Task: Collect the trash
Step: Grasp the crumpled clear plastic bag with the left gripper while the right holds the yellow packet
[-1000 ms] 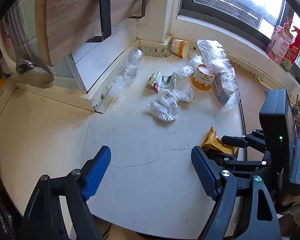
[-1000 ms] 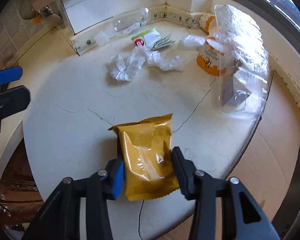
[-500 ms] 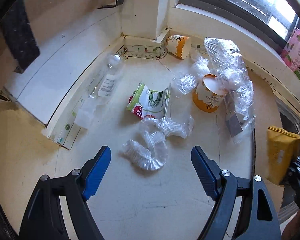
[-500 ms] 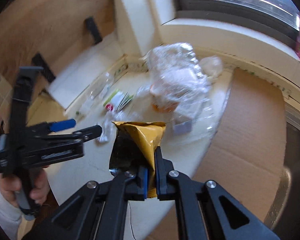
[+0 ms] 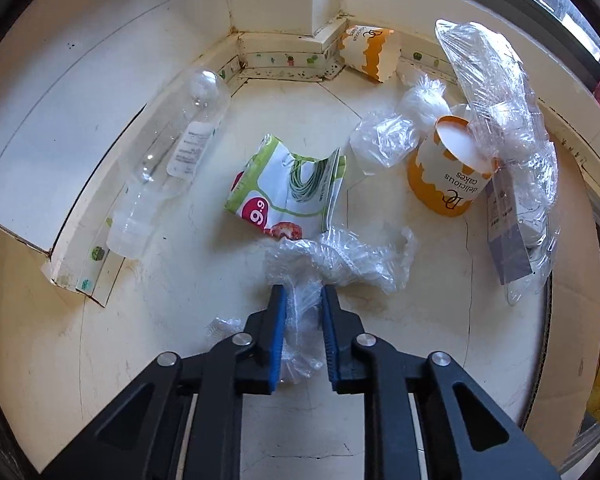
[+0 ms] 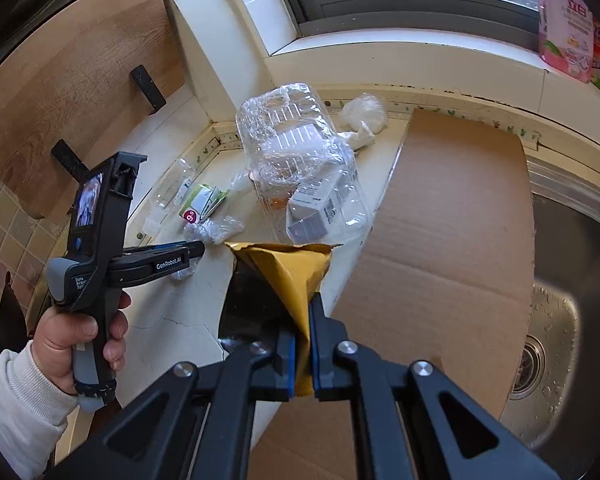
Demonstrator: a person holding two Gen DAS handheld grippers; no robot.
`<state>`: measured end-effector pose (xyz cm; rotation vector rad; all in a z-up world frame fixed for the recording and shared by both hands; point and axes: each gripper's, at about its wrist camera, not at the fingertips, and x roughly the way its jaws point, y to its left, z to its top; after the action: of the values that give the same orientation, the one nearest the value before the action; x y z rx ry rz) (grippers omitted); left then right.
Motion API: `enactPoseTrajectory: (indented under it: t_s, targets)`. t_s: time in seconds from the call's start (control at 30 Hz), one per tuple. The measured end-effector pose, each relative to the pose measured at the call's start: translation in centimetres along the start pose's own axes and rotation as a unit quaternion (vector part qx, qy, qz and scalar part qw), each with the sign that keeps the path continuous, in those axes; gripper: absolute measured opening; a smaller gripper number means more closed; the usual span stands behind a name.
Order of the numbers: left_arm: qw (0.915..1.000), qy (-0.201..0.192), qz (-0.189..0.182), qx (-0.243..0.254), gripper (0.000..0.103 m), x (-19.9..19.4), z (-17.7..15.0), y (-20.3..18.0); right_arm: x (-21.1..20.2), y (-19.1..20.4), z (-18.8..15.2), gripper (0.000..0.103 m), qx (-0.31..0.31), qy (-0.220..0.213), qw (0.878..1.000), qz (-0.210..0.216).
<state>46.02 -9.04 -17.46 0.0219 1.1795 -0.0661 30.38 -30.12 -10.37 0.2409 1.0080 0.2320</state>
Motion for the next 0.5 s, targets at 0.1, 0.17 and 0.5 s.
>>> enactPoseTrajectory:
  t_s: [0.1, 0.17, 0.5]
  targets:
    - [0.9999, -0.009, -0.006, -0.001, 0.004, -0.4, -0.5, 0.6, -0.3, 0.2, -0.3, 0.005, 0.004, 0.0, 1.0, 0.004]
    - [0.9998, -0.018, -0.01, -0.003, 0.003, -1.3, -1.2, 1.0, -0.6, 0.6, -0.7, 0.005, 0.004, 0.0, 1.0, 0.007]
    - [0.9966, -0.068, -0.047, -0.003, 0.002, -10.8, -7.7, 3.5, -2.6, 4.5, -3.6, 0.005, -0.004, -0.009, 1.0, 0.03]
